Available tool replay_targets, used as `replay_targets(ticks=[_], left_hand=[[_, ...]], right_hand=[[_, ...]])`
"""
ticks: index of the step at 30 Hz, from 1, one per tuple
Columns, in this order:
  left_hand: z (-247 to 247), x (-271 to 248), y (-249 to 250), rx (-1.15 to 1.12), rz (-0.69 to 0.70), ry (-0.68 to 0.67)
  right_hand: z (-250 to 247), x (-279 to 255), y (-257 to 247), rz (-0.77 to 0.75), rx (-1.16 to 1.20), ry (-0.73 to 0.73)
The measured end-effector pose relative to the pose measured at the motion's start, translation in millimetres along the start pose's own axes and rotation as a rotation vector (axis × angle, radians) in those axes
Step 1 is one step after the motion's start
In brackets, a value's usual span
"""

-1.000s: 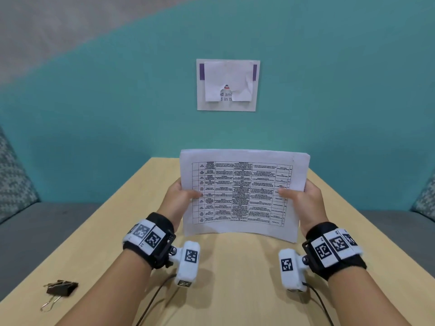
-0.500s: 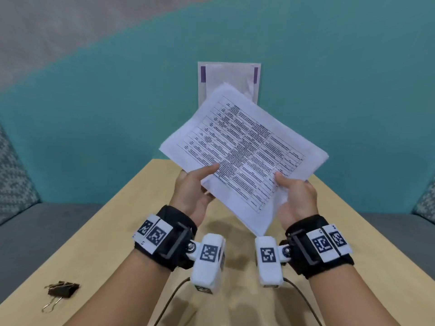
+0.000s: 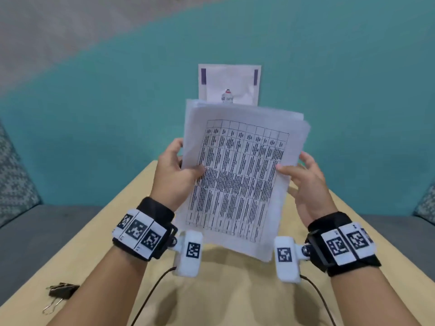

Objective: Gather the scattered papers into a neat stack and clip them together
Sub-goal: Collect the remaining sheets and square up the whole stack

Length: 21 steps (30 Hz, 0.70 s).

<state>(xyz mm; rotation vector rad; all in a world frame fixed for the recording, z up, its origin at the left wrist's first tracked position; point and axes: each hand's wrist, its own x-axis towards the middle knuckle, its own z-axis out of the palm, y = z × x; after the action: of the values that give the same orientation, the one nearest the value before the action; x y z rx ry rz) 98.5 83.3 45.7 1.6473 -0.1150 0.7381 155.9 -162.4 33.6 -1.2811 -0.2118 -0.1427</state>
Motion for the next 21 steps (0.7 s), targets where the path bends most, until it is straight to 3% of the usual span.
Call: replay_targets(ticks=[4,10,15,21], left_hand=[[5.5,-4.7,-4.1,-0.043,-0.065,-0.038],[17.6,-5.4,-5.6,-0.085,-0.13,0.012],[15.4,-5.3,-19.3,-0.128,-0.231,0.01],[15.2,-7.9,-34.8,-0.131,-0.303,-0.032]], right_hand=[[0.3,-3.7,-5.5,0.025,-0.014,-0.078],[20.3,-10.4,-6.2,-0.227,-0.222,0.035],[15.4,-7.6,3.7,-0.116,-0.195,0.061],[13.0,-5.5,14.4,-0.001,-0.212,-0.006]])
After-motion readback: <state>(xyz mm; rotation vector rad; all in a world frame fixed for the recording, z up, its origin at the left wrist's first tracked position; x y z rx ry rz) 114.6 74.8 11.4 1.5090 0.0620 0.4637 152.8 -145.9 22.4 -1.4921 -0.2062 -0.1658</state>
